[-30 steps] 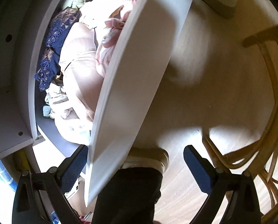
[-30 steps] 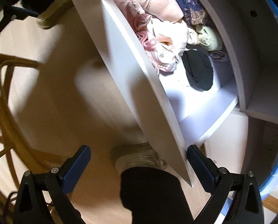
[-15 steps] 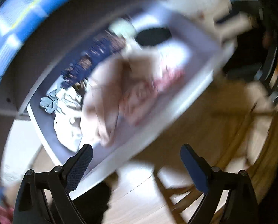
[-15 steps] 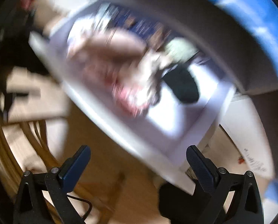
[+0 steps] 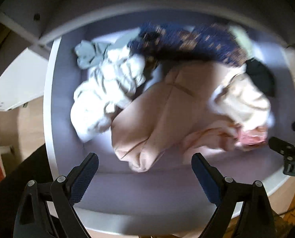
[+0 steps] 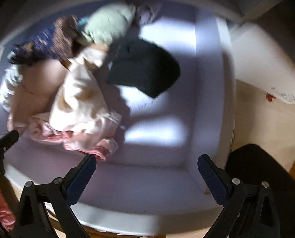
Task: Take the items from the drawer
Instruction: 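Move both tools over the open drawer of clothes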
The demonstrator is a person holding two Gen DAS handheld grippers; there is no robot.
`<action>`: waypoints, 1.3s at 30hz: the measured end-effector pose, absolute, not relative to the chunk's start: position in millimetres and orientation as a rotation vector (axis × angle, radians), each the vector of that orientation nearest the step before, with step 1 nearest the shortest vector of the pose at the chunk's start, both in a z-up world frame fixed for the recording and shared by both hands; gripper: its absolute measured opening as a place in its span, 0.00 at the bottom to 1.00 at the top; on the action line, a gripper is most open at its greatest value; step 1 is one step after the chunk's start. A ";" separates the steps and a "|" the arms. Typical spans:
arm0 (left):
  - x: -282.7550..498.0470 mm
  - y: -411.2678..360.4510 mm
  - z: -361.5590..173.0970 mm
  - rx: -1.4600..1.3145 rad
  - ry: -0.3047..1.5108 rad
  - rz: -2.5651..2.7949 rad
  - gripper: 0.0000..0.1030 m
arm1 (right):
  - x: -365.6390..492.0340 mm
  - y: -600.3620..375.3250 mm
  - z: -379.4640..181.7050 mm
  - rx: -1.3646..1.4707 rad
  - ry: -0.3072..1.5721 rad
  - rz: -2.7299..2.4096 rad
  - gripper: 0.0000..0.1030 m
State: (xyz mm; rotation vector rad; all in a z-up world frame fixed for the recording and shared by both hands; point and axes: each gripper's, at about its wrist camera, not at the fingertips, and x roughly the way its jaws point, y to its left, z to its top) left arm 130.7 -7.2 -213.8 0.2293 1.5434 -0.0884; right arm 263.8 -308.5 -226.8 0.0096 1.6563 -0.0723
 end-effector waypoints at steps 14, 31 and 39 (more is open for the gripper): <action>113.8 19.6 -230.4 0.125 1.594 -0.022 0.94 | 250.5 -314.7 -231.9 0.108 1.627 -0.099 1.00; 104.3 17.7 -251.9 0.135 1.728 -0.020 0.94 | 294.4 -321.7 -244.6 0.093 1.726 -0.113 1.00; 95.9 19.5 -227.4 0.085 1.752 -0.052 0.92 | 338.8 -332.9 -243.4 0.156 1.756 -0.088 1.00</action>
